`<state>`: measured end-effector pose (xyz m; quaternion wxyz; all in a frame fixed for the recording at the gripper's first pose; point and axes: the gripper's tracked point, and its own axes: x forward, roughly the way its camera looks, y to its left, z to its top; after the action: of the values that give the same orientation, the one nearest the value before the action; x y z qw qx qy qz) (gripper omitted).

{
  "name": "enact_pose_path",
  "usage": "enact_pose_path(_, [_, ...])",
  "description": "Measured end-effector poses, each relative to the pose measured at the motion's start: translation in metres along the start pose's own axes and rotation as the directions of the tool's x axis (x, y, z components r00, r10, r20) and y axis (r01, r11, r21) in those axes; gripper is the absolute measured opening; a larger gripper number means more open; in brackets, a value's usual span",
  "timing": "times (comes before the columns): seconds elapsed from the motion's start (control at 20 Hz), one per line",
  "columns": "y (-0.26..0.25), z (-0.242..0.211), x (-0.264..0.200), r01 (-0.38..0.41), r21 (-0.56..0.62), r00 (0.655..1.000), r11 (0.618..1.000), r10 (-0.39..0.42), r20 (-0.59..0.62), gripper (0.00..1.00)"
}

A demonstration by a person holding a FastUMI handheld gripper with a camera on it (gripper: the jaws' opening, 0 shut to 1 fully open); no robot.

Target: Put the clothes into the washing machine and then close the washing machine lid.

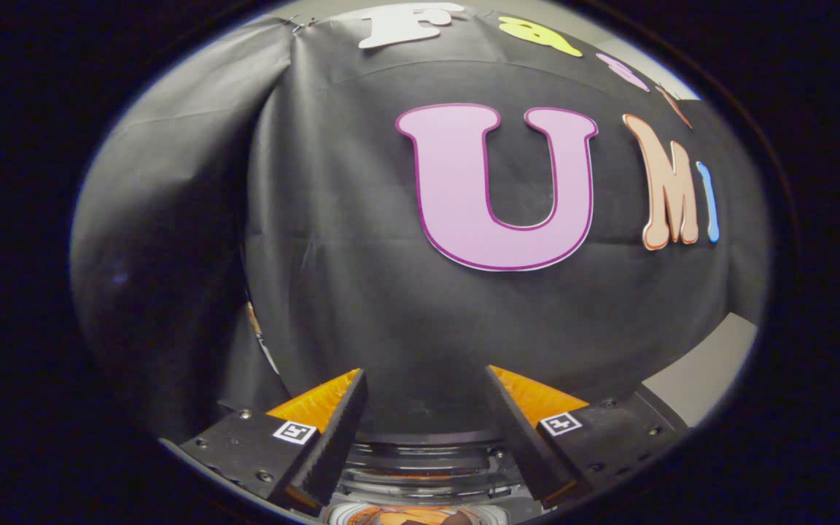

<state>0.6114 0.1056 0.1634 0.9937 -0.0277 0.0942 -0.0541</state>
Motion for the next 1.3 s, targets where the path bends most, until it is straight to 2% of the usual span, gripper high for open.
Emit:
enact_pose_path(0.35, [-0.003, -0.039, 0.027, 0.036, -0.025, 0.990, 0.999, -0.039, -0.132, 0.95])
enact_pose_path(0.5, [-0.004, -0.043, 0.026, 0.069, 0.020, 0.987, 0.997, -0.065, -0.149, 0.95])
enact_pose_path(0.75, [0.000, -0.041, 0.025, 0.034, 0.009, 0.987, 0.999, -0.032, -0.157, 0.95])
enact_pose_path(1.3, [-0.008, -0.042, 0.031, 0.036, 0.008, 0.986, 0.999, -0.035, -0.165, 0.95])
